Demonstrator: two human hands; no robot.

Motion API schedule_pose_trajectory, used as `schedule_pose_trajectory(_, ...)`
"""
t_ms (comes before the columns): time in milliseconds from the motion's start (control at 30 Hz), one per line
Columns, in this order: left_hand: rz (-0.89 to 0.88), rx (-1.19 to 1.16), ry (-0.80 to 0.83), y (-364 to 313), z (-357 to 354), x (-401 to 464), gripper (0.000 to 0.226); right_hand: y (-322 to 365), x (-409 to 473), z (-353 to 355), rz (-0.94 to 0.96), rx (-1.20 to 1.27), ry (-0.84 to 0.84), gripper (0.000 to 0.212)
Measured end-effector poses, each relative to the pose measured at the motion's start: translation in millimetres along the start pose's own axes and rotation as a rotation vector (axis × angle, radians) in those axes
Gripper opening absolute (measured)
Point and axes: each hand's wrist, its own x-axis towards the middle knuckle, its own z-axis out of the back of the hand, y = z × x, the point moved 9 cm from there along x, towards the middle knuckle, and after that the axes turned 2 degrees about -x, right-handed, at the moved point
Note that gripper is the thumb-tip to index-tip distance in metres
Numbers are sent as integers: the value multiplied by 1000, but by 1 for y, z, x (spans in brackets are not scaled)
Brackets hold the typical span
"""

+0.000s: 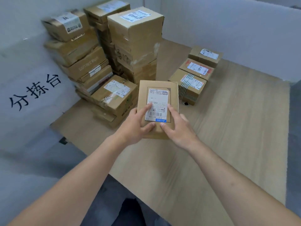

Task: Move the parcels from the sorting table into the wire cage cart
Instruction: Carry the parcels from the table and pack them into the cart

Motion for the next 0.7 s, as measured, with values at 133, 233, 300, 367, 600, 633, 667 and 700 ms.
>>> schedule_pose_trajectory(133,43,4,-105,-3,10,-57,76,21,-32,-5,117,-11,62,79)
schedule_pose_trajectory(233,86,-16,-181,-1,18,-99,76,40,-55,-16,203,-20,110,79)
schedule_pose_trajectory(300,122,-15,-227,4,22,-125,76,51,-67,-26,249,-26,147,80)
schedule_pose_trajectory(367,162,-19,-276,13,27,-152,76,62,-78,-40,290,-45,186,80)
schedule_pose_trajectory(600,306,0,-387,60,37,-235,78,96,-117,-106,405,-89,328,81)
schedule_pose_trajectory(633,326,-13,-403,69,39,-249,77,102,-124,-118,424,-99,352,81)
schedule_pose_trajectory(667,346,-24,-417,78,40,-262,77,107,-131,-130,441,-108,377,81)
schedule_pose_trajectory(700,370,-31,-431,87,42,-276,77,113,-138,-143,457,-112,402,81)
